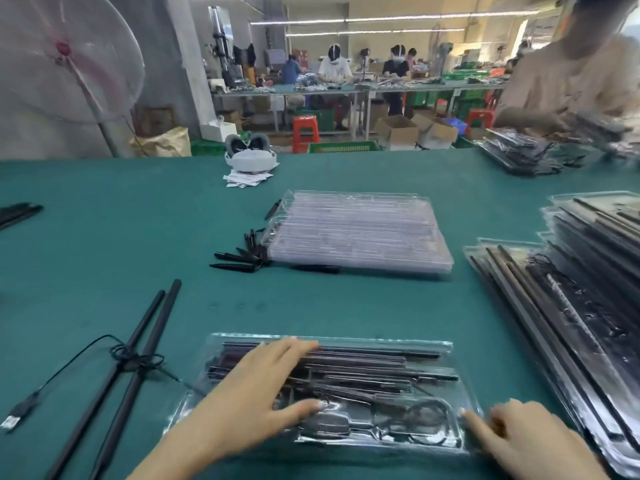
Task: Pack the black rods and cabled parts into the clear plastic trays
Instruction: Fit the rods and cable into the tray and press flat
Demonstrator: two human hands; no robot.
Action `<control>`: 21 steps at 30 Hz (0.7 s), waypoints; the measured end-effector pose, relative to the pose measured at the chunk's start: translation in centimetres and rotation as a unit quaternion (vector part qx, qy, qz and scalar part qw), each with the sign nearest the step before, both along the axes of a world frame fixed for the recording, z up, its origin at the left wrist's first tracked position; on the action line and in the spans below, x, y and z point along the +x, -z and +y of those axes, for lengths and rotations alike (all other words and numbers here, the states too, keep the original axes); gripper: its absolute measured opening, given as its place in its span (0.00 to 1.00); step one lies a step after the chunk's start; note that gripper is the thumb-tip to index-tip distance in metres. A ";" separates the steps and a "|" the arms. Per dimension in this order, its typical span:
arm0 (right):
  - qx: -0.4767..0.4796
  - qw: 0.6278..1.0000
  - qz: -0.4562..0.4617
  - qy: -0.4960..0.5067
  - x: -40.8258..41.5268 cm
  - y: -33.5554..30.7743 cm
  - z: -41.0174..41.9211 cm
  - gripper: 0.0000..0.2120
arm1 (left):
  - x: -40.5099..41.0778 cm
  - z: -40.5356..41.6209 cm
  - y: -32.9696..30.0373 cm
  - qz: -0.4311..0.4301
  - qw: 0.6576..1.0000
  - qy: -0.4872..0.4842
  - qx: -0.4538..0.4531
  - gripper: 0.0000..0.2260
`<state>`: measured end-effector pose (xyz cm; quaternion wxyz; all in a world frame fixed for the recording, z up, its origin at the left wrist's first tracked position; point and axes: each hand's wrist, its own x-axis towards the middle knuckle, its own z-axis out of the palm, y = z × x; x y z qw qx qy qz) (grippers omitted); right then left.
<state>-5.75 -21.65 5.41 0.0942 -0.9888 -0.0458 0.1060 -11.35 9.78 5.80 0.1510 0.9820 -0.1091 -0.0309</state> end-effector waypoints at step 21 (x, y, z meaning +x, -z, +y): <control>-0.039 0.941 -0.083 -0.327 -0.8 2.9 10.8 0.28 | -4.4 0.9 3.2 0.013 0.987 -0.019 0.161 0.22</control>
